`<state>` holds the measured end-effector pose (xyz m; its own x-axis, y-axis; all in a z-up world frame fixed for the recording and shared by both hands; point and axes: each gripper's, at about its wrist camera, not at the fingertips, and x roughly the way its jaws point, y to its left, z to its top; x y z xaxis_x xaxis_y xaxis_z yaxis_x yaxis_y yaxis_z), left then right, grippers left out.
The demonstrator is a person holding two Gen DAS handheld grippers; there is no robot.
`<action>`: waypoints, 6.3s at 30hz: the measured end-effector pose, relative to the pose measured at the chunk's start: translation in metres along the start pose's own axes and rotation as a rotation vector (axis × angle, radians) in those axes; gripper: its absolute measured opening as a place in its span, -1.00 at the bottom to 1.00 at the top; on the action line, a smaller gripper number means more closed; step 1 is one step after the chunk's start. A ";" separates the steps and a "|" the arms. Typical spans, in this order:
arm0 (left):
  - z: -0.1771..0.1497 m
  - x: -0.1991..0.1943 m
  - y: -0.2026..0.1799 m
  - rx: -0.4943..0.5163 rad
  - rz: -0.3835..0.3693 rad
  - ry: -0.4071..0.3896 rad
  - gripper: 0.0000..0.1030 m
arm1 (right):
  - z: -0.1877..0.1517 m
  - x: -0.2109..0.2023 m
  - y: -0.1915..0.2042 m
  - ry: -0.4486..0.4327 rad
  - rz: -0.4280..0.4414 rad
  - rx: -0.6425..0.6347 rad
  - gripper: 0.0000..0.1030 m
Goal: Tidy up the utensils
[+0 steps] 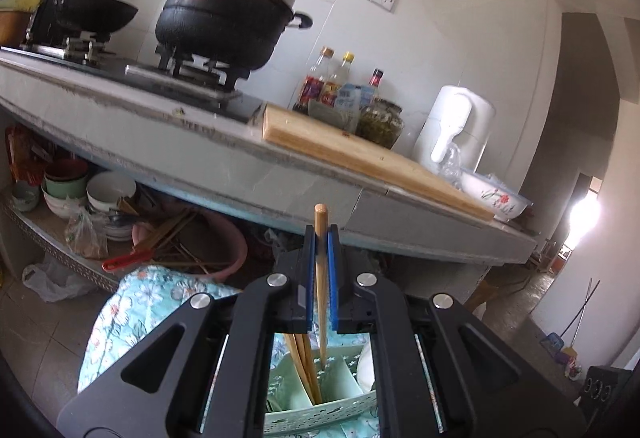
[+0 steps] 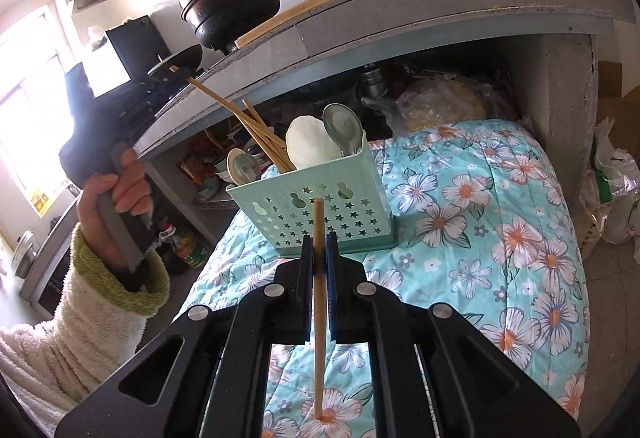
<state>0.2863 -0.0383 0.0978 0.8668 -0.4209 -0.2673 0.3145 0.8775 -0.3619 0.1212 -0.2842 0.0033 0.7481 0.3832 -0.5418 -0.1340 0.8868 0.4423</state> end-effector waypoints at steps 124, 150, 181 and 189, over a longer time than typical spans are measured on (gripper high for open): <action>-0.147 -0.179 -0.070 0.303 0.469 0.212 0.84 | -0.096 -0.072 0.080 -0.073 -0.387 -0.142 0.87; -0.148 -0.189 -0.039 0.263 0.548 0.221 0.84 | -0.093 -0.070 0.087 -0.061 -0.439 -0.181 0.87; -0.150 -0.199 -0.018 0.231 0.591 0.231 0.84 | -0.078 -0.107 0.058 -0.127 -0.530 -0.154 0.87; -0.151 -0.199 -0.023 0.235 0.581 0.228 0.84 | -0.079 -0.104 0.062 -0.119 -0.514 -0.167 0.87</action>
<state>0.0479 -0.0097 0.0249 0.8254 0.1199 -0.5517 -0.0805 0.9922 0.0952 -0.0158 -0.2483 0.0306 0.8113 -0.1334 -0.5692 0.1743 0.9845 0.0176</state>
